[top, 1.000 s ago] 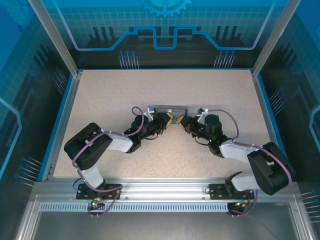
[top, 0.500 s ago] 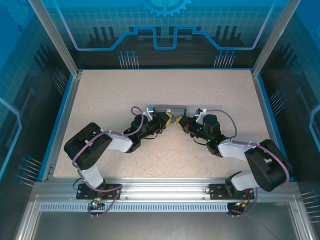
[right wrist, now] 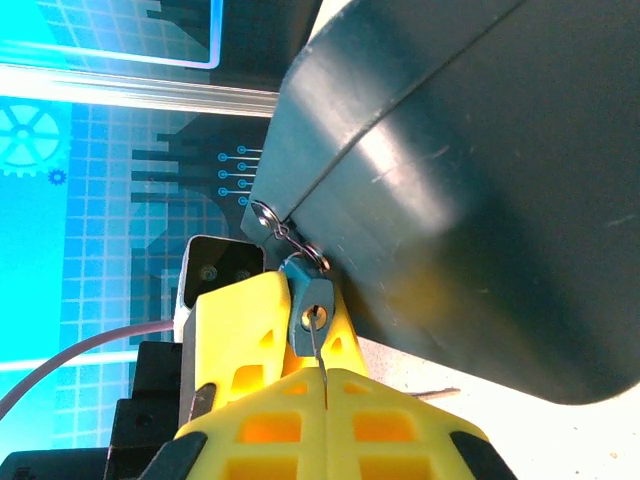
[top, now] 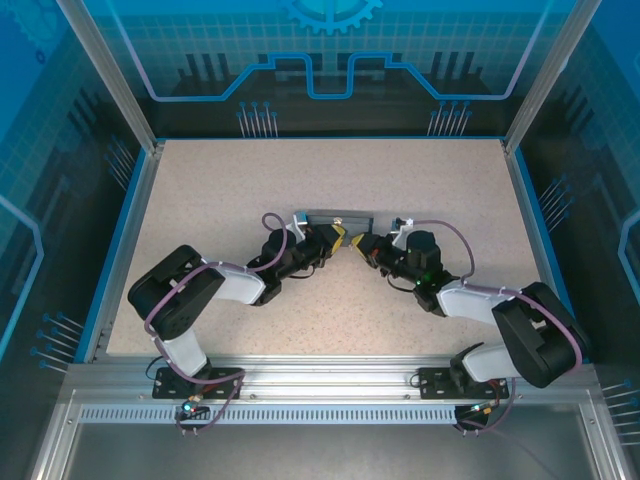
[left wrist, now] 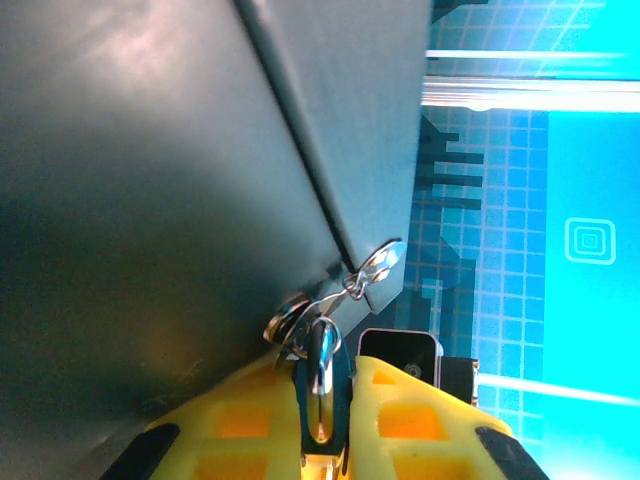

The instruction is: Unlock the padlock with the key

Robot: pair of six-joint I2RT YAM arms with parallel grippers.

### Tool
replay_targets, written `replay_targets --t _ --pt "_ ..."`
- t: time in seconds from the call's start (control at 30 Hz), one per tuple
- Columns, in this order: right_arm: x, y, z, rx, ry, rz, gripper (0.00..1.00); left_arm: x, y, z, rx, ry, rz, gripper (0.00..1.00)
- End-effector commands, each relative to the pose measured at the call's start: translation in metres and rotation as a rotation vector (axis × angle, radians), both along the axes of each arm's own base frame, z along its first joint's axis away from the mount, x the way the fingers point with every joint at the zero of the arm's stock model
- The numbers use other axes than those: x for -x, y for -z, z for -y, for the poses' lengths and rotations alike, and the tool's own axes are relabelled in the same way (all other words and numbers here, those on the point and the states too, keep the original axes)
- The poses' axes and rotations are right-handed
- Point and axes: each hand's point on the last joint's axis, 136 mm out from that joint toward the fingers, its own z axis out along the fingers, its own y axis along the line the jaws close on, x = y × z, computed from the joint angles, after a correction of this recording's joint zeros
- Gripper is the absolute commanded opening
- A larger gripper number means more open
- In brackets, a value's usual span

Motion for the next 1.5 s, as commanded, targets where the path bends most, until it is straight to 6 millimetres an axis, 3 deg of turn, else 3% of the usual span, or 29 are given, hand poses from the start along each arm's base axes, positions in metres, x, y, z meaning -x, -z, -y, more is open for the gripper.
replay_targets --t 0.0,0.37,0.97,1.47 --pt "0.005 0.000 -0.001 0.005 -0.004 0.012 0.00 -0.001 -0.034 0.006 0.065 0.016 0.083 0.00" --pt "-0.001 -0.001 -0.004 -0.001 -0.010 0.013 0.00 0.002 -0.035 0.006 0.068 0.028 0.083 0.00" --pt "-0.007 -0.020 0.003 -0.004 -0.008 0.044 0.00 0.003 -0.027 0.007 0.060 0.037 0.069 0.00" --pt "0.001 -0.014 0.006 -0.002 -0.028 0.047 0.00 0.008 -0.030 0.007 0.077 0.068 0.070 0.00"
